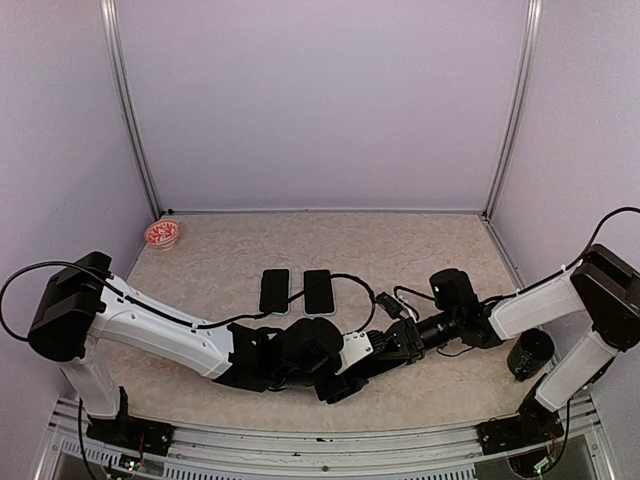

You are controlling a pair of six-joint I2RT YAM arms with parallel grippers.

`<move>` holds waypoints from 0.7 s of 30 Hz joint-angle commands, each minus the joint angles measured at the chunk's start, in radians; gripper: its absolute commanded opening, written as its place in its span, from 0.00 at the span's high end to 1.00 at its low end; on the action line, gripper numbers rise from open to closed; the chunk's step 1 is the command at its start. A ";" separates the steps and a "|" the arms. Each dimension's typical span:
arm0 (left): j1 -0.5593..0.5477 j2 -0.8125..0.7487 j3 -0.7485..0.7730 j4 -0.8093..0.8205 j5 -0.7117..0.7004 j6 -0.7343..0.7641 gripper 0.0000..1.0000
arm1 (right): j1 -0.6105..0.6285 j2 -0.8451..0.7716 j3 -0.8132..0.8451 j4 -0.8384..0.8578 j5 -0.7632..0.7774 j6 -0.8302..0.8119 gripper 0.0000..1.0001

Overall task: Put the phone into the phone case
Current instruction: Pass from the left arm to the right

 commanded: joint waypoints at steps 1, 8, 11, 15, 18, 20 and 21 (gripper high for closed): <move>-0.005 0.001 0.036 0.038 -0.009 0.008 0.45 | 0.018 0.013 0.010 0.030 -0.030 0.007 0.44; -0.005 0.005 0.046 0.021 -0.005 0.010 0.45 | 0.029 0.013 0.005 0.035 -0.051 0.007 0.70; -0.002 0.001 0.022 0.043 0.000 0.009 0.44 | 0.030 0.014 -0.004 0.044 -0.059 -0.002 0.84; -0.001 -0.004 0.031 0.022 -0.002 0.010 0.40 | 0.032 0.015 0.006 0.051 -0.071 0.002 0.98; 0.011 -0.026 0.012 0.031 0.011 -0.005 0.33 | 0.031 0.007 0.013 0.050 -0.069 0.000 1.00; 0.019 -0.044 -0.012 0.048 0.018 -0.017 0.27 | 0.032 0.006 0.008 0.070 -0.063 0.006 1.00; 0.022 -0.053 -0.023 0.051 0.021 -0.022 0.25 | 0.030 0.008 0.009 0.078 -0.061 0.010 1.00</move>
